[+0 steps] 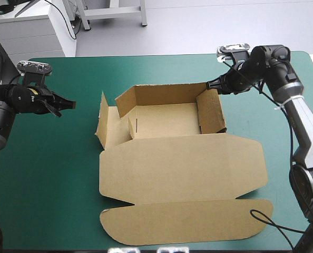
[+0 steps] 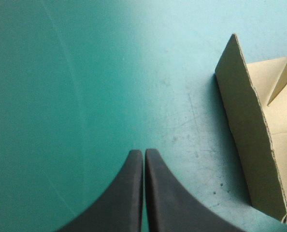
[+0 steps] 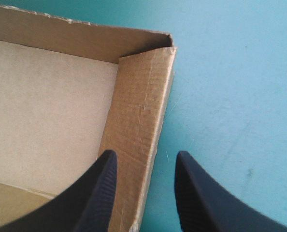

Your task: Fold the box

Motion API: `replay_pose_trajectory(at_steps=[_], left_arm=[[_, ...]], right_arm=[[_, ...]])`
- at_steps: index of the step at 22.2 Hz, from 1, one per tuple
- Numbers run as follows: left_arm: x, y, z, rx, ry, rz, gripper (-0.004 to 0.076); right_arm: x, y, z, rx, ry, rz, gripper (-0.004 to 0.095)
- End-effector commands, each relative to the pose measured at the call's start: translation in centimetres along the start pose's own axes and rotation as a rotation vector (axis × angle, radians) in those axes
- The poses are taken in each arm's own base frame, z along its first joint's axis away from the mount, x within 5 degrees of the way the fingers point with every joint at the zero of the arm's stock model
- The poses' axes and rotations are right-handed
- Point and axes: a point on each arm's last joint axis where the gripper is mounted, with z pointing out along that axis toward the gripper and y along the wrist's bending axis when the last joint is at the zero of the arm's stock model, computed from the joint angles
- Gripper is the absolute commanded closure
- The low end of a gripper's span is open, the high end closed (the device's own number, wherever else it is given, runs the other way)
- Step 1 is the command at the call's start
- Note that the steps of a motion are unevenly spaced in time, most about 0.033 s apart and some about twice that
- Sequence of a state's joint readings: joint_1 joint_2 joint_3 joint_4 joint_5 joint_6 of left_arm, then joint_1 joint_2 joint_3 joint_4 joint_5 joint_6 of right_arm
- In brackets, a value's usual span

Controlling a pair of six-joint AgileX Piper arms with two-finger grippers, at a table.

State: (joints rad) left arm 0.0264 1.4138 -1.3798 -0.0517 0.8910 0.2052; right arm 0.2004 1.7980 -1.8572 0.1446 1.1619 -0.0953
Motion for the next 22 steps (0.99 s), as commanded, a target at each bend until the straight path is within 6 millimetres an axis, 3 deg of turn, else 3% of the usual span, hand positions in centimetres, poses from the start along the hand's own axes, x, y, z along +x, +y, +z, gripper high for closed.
replay_pose_trajectory(at_steps=[1,4,8,12,17,22], left_arm=[[-1.0,0.1,-2.0,-0.01,-0.104,-0.01,0.0729],[-0.9,0.1,-2.0,-0.008,-0.094,-0.012,0.0729],[-0.7,0.0,-2.0,-0.004,-0.077,-0.012,0.0729],[-0.7,0.0,-2.0,-0.004,-0.077,-0.012,0.0729],[-0.6,0.0,-1.9,0.0,-0.058,-0.012,0.0729],[-0.5,0.0,-1.9,0.003,-0.052,-0.018,0.0729]], right_arm=[[-0.8,0.7,-5.9,0.01,-0.102,-0.03,0.0534],[-0.9,0.9,-7.0,0.003,-0.126,-0.032,0.0534],[-0.9,0.8,-6.8,0.002,-0.121,0.037,0.0535],[-1.3,0.3,-2.9,-0.005,-0.039,0.055,0.0535],[-1.2,-0.6,4.0,-0.008,0.105,0.048,0.056],[-0.7,-0.7,8.2,-0.057,0.19,0.076,0.0591]])
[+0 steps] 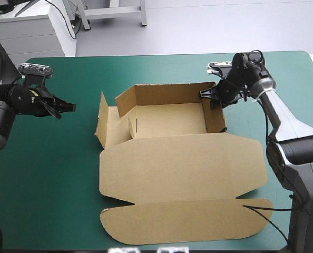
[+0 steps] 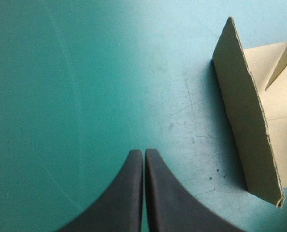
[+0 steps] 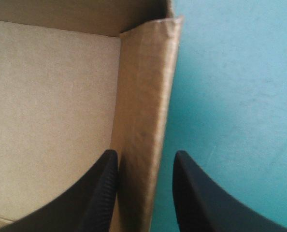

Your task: Fold the box

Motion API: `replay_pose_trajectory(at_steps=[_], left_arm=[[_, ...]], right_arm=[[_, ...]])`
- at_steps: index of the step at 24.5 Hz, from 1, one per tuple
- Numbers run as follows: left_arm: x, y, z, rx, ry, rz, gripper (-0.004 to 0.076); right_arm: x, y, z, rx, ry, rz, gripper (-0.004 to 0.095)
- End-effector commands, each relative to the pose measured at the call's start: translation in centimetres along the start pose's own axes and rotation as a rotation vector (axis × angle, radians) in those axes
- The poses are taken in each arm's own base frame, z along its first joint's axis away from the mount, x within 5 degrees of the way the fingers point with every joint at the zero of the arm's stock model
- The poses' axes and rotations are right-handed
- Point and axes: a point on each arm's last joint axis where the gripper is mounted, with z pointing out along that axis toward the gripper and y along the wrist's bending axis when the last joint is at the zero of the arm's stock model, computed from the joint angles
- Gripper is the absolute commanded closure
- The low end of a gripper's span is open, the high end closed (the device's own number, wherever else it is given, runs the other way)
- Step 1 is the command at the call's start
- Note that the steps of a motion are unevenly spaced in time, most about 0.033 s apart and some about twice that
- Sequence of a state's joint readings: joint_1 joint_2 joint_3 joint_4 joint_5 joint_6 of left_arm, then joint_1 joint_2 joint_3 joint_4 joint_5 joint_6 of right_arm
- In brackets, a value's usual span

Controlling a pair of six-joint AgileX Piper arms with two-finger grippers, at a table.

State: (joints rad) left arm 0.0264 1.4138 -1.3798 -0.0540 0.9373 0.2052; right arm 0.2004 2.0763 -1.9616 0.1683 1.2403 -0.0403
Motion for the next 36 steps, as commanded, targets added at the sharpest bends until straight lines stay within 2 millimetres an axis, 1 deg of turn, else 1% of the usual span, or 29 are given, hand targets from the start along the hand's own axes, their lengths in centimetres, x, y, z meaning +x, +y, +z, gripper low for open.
replay_pose_trajectory(at_steps=[1,3,4,5,6,10,14,19,23,26,27,28,29,30,31,32,33,36], left_arm=[[-0.8,0.0,-2.0,-0.007,-0.095,-0.016,0.0729],[-0.8,0.0,-2.0,-0.006,-0.093,-0.021,0.0729],[-0.8,0.0,-2.0,-0.006,-0.093,-0.023,0.0729],[-0.8,0.0,-2.0,-0.005,-0.093,-0.024,0.0729],[-0.8,0.0,-2.0,-0.005,-0.093,-0.029,0.0729],[-0.8,0.0,-2.0,-0.004,-0.096,-0.05,0.0729],[-1.0,0.1,-2.0,-0.01,-0.12,-0.067,0.0729],[-1.4,1.1,-2.1,-0.01,-0.184,-0.168,0.0729],[-1.4,2.4,-2.4,0.035,-0.221,-0.29,0.0729],[-1.4,3.3,-2.6,0.074,-0.248,-0.336,0.0729],[-1.5,3.4,-2.7,0.117,-0.268,-0.36,0.0729],[-1.6,3.4,-2.8,0.145,-0.28,-0.372,0.0729],[-1.9,3.2,-2.6,0.204,-0.3,-0.393,0.0729],[-2.0,3.0,-2.7,0.229,-0.309,-0.396,0.0729],[-2.2,2.6,-2.3,0.293,-0.312,-0.408,0.0729],[-2.4,2.5,-1.9,0.327,-0.307,-0.422,0.0729],[-2.5,2.1,-1.3,0.39,-0.296,-0.425,0.0729],[-2.6,1.7,-0.1,0.483,-0.265,-0.439,0.0729]], right_arm=[[-0.3,0.7,-2.1,-0.042,-0.051,-0.016,0.0631],[-0.3,0.7,-1.8,-0.048,-0.045,-0.025,0.0772],[-0.3,0.6,-1.8,-0.044,-0.045,-0.036,0.0858],[-0.3,0.6,-1.8,-0.044,-0.045,-0.038,0.0905],[-0.3,0.7,-1.9,-0.046,-0.047,-0.038,0.0926],[-0.2,0.9,-2.5,-0.062,-0.062,-0.036,0.0922],[0.0,1.3,-4.4,-0.071,-0.101,-0.041,0.0922],[0.6,1.5,-8.3,-0.031,-0.183,-0.067,0.0922],[1.6,1.8,-11.9,0.002,-0.257,-0.087,0.0922],[2.4,2.2,-14.5,0.003,-0.316,-0.1,0.0922],[3.0,2.5,-16.1,-0.003,-0.35,-0.105,0.0922],[3.4,2.7,-16.8,-0.008,-0.368,-0.107,0.0922],[4.0,3.0,-18.3,-0.018,-0.401,-0.111,0.0922],[4.3,3.1,-18.9,-0.018,-0.414,-0.113,0.0922],[5.0,3.3,-20.2,-0.018,-0.446,-0.119,0.0922],[5.3,3.4,-20.9,-0.018,-0.461,-0.121,0.0922],[6.0,3.6,-22.2,-0.017,-0.492,-0.127,0.0922],[7.8,4.0,-24.9,-0.016,-0.558,-0.125,0.0922]])
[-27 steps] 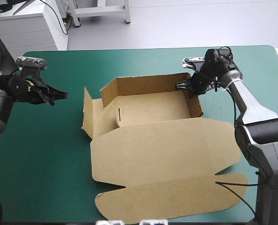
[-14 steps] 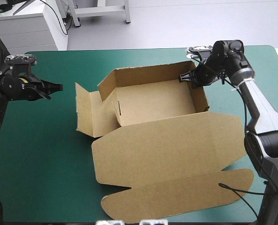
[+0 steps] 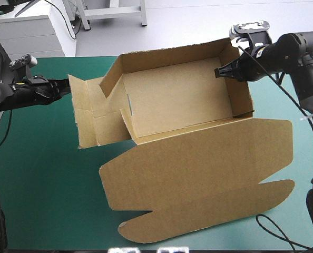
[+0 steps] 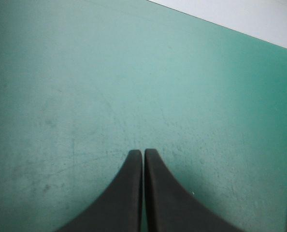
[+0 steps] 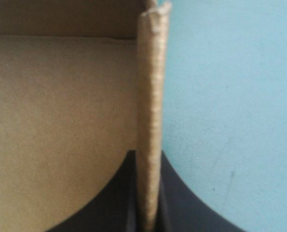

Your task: Fold the box

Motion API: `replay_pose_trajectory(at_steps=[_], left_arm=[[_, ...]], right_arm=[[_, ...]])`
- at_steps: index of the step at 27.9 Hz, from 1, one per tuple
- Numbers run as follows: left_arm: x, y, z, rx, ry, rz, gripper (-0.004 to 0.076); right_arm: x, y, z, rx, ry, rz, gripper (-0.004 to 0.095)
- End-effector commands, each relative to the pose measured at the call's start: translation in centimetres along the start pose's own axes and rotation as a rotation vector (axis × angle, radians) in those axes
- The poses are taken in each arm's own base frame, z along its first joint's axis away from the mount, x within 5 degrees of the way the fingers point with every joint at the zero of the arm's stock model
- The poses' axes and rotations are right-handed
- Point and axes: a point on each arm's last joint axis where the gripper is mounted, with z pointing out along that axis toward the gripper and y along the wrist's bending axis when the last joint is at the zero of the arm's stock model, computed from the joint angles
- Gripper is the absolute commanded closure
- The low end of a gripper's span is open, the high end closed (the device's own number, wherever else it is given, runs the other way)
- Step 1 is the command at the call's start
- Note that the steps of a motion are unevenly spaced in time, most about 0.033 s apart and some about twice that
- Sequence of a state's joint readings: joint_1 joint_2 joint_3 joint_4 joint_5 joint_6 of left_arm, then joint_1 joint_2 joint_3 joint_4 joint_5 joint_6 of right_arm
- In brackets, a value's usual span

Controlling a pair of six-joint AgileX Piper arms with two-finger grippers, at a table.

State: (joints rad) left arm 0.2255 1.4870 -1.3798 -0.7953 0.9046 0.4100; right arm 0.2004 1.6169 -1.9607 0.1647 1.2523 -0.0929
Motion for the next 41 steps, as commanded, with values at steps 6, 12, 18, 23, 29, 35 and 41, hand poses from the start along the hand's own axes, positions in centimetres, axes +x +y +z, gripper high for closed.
replay_pose_trajectory(at_steps=[6,12,18,23,29,35,41], left_arm=[[-0.5,-3.2,-0.8,0.324,-0.013,-0.02,0.0729],[0.3,-5.4,-1.9,0.597,0.072,0.022,0.0731],[0.3,-6.3,-3.2,0.614,0.045,0.047,0.0731],[0.5,-7.3,-4.7,0.613,0.016,0.083,0.0731],[0.7,-7.7,-5.4,0.605,0.015,0.081,0.0731],[0.7,-7.7,-5.4,0.605,0.018,0.071,0.0731],[0.7,-7.7,-5.4,0.605,0.016,0.079,0.0731]], right_arm=[[0.5,1.3,-8.2,-0.01,-0.199,0.045,0.0922],[-0.2,1.1,-8.0,0.003,-0.253,0.101,0.0922],[-0.7,0.7,-6.2,0.008,-0.243,0.118,0.0922],[-1.4,0.5,-3.7,-0.018,-0.225,0.163,0.0922],[-2.2,0.7,-1.1,-0.088,-0.228,0.195,0.0922],[-2.6,0.5,0.5,-0.091,-0.225,0.191,0.0922],[-2.9,0.6,2.0,-0.14,-0.225,0.204,0.0922]])
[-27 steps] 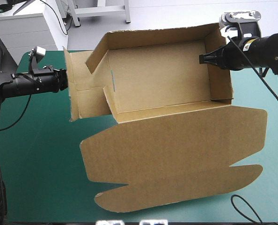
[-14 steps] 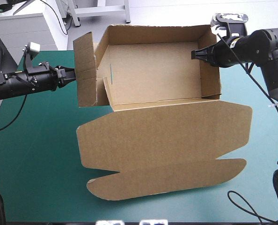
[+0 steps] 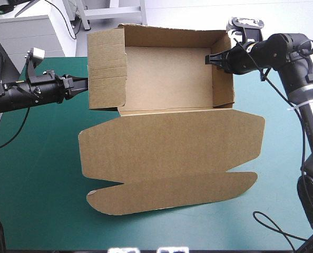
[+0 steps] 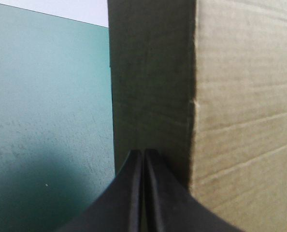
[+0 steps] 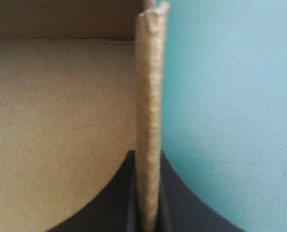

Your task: Fold the box

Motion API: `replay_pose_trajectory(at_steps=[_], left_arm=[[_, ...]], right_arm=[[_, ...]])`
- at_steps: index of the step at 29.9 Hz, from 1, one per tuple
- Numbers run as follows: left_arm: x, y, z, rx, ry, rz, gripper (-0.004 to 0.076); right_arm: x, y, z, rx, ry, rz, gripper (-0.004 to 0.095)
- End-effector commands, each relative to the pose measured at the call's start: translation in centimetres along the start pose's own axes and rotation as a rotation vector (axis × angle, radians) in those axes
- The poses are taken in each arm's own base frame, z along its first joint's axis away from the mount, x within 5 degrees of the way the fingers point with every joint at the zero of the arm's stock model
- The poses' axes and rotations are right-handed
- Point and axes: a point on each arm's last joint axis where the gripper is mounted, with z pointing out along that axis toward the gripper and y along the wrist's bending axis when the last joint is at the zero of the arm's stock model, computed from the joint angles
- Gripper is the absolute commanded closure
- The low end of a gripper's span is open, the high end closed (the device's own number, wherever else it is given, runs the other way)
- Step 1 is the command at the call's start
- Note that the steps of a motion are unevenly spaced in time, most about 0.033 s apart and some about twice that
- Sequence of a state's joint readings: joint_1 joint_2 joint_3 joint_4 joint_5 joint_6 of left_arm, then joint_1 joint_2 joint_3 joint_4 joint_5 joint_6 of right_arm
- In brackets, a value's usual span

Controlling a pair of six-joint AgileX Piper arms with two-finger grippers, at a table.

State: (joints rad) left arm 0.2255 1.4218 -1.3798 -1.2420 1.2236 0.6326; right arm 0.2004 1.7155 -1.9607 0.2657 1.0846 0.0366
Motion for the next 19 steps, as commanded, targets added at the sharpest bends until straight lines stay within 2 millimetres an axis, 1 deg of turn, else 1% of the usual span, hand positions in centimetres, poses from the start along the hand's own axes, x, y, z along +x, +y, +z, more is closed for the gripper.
replay_pose_trajectory(at_steps=[1,6,8,10,13,14,17,19], left_arm=[[-0.2,-2.7,-0.9,0.103,-0.012,0.034,0.0731],[-0.2,-2.7,-0.9,0.103,-0.012,0.04,0.0731],[-0.2,-2.7,-0.9,0.103,-0.012,0.04,0.0727],[-0.2,-2.7,-0.9,0.103,-0.012,0.041,0.0706],[-0.2,-2.7,-0.9,0.103,-0.012,0.041,0.0616],[-0.2,-2.7,-0.9,0.103,-0.012,0.041,0.0573],[-0.2,-2.7,-0.9,0.103,-0.012,0.041,0.044],[-0.2,-2.7,-0.9,0.103,-0.012,0.041,0.0378]], right_arm=[[-1.4,1.1,-2.1,-0.071,-0.144,0.016,0.0921],[-1.5,1.1,-1.1,-0.096,-0.141,0.028,0.0921],[-1.5,1.6,-0.6,-0.107,-0.14,0.021,0.0921],[-1.4,2.3,-0.1,-0.12,-0.144,0.002,0.0921],[-1.3,3.4,0.6,-0.123,-0.151,-0.043,0.0921],[-1.2,3.7,0.9,-0.124,-0.153,-0.052,0.0921],[-1.2,3.7,1.4,-0.122,-0.151,-0.052,0.0921],[-1.2,3.6,1.5,-0.116,-0.147,-0.05,0.0921]])
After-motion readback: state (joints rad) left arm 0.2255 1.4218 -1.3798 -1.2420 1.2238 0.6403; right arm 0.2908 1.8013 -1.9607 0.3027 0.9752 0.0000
